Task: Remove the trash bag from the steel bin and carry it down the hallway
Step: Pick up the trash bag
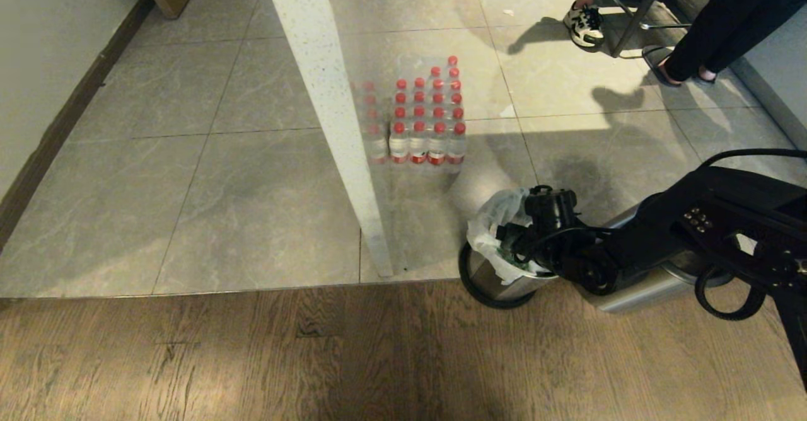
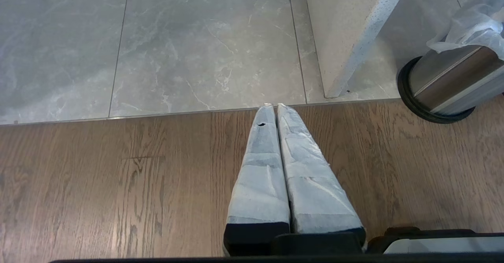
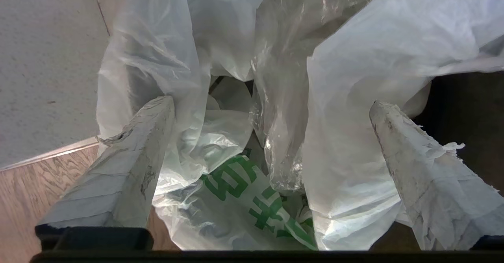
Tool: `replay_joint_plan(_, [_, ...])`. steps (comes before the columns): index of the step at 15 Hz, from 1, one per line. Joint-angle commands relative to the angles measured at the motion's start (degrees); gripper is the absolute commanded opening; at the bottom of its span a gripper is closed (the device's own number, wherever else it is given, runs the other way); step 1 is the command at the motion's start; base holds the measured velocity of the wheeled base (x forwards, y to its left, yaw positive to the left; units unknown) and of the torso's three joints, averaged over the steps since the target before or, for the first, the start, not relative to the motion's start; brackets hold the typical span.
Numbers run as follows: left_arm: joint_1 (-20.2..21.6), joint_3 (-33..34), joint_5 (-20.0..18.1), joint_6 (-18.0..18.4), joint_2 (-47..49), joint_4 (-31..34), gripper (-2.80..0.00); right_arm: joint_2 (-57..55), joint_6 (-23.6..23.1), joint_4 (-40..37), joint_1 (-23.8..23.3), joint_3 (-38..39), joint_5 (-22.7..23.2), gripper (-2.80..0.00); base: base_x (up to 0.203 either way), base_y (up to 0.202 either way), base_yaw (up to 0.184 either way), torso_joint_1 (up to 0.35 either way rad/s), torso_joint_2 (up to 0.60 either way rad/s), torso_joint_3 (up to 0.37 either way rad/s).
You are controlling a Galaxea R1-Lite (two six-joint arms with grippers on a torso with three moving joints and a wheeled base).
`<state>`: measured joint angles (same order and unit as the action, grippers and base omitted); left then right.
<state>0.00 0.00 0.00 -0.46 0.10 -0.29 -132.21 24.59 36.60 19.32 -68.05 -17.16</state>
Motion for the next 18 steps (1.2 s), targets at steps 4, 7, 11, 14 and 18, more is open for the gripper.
replay_joint_plan(4, [0.00,0.00,0.00,0.02,-0.01,0.02,-2.80,-1.56,0.20,0.76,-0.07,-0.16,-0.16,0.00,0.000,0.000,0.000,0.000,0.00,0.000])
replay_joint_plan(7, [0.00,0.00,0.00,0.02,-0.01,-0.06,-2.80,-3.48,0.20,1.37,-0.40,-0.66,-0.07,0.00,0.000,0.000,0.000,0.000,0.00,0.000])
replay_joint_plan(11, [0.00,0.00,0.00,0.02,-0.01,0.02,-2.80,-4.70,0.20,2.79,-0.51,-0.94,-0.05,0.00,0.000,0.000,0.000,0.000,0.00,0.000])
replay_joint_plan(14, [0.00,0.00,0.00,0.02,-0.01,0.02,-2.80,-6.70,0.09,5.05,-0.51,-1.51,0.02,0.00,0.000,0.000,0.000,0.000,0.00,0.000])
replay_joint_plan(18, [0.00,0.00,0.00,-0.07,-0.01,0.02,-2.80,-8.27,0.11,5.88,-0.43,-3.52,0.42,0.00,0.000,0.000,0.000,0.000,0.00,0.000])
